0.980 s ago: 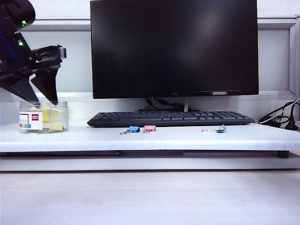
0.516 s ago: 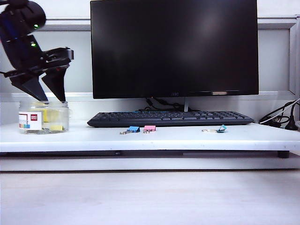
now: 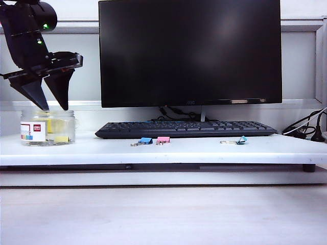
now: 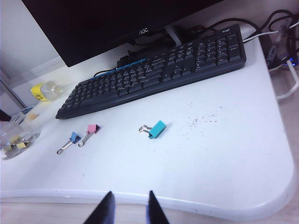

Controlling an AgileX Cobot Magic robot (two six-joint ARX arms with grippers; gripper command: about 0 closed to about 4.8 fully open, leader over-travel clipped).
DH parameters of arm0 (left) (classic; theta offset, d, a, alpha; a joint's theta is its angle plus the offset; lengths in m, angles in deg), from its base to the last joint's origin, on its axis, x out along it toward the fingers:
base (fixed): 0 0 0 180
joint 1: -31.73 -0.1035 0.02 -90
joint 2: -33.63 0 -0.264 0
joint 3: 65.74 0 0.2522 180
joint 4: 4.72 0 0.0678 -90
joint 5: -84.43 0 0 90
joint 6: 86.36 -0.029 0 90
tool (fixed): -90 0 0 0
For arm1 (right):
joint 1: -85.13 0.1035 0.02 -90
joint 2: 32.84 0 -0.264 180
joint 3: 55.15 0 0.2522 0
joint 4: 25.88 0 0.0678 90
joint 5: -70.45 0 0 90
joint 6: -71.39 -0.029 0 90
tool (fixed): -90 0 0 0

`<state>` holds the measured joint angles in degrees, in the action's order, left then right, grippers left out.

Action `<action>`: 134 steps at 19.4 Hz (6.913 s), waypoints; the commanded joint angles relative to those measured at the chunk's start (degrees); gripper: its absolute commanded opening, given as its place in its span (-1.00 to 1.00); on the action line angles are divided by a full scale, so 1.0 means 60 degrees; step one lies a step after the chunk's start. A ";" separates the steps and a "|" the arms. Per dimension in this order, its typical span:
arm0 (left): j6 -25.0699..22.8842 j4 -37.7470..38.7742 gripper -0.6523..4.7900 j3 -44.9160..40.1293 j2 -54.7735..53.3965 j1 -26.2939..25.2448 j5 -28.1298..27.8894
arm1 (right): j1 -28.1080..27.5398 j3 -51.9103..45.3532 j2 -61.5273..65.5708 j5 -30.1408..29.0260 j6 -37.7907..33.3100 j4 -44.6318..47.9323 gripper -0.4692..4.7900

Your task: Take the clips out of the round transparent plastic box and place them on the table.

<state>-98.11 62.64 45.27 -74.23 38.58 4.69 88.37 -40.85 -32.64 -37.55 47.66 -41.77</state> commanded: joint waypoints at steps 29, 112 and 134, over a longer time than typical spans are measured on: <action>0.1209 0.1180 -0.12 0.0510 -0.1716 0.0499 0.0215 | -0.0004 0.0004 -0.0015 0.0007 0.0036 0.0098 -0.46; -0.0663 0.2761 -0.42 0.2171 -0.2058 0.1213 -0.3424 | -0.0004 0.0000 -0.0015 0.0229 0.0211 0.0033 -0.46; 0.1734 0.2914 -0.38 0.2171 -0.2091 0.1330 -0.3286 | -0.0004 -0.0004 -0.0015 0.0255 0.0211 0.0033 -0.46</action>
<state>-89.87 79.54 58.04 -86.95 46.49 -14.78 88.35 -40.85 -32.64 -36.08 48.73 -42.14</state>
